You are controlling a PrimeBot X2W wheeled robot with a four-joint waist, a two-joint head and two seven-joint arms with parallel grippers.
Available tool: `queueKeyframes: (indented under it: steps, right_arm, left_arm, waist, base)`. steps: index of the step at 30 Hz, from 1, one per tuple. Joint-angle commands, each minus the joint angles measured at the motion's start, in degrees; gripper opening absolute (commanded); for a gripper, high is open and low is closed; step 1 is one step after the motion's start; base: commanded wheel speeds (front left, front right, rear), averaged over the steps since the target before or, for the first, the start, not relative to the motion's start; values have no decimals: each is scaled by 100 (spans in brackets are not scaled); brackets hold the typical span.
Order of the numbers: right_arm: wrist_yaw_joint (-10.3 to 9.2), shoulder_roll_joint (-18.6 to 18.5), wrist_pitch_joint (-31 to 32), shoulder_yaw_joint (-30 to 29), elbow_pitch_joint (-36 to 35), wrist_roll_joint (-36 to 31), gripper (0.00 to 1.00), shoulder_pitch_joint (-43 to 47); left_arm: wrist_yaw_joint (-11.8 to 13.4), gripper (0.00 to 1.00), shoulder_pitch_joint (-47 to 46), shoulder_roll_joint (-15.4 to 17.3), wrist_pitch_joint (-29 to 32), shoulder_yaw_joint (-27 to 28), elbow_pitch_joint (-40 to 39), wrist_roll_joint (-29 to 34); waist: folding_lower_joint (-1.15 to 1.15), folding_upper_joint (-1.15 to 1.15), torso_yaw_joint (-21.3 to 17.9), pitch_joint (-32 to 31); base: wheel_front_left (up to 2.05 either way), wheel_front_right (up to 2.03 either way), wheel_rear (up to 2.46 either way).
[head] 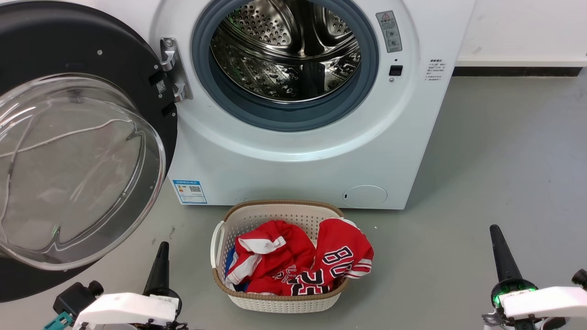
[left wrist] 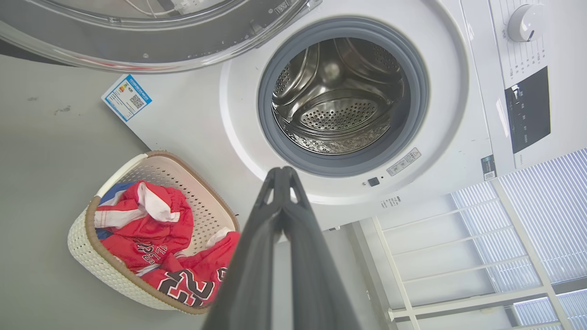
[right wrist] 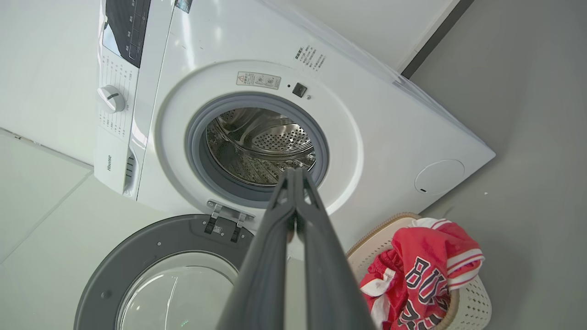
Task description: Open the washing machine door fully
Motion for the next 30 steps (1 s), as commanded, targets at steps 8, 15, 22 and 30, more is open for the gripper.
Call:
queueKeyframes:
  steps: [8, 15, 22, 30]
  right_arm:
    - [1, -37, 142, -32, 87, 549, 0, -211]
    - [1, -34, 246, -52, 172, 934, 0, -311]
    - [1, -28, 348, -73, 260, 1297, 0, -393]
    - [0, -20, 453, -100, 347, 1685, 0, -476]
  left_arm:
    - [-87, 0, -208, 35, 149, 76, 23, -563]
    - [-124, 0, -280, 33, 247, 118, 74, -966]
    - [-158, 0, -334, 31, 345, 155, 123, -1344]
    - [-193, 0, -416, 26, 453, 204, 173, -1749]
  waist:
    - [0, 0, -13, 11]
    - [0, 0, -24, 20]
    - [0, 0, -36, 29]
    - [0, 0, -49, 40]
  base:
    - [0, 0, 0]
    - [0, 0, 0]
    - [0, 0, 0]
    - [0, 0, 0]
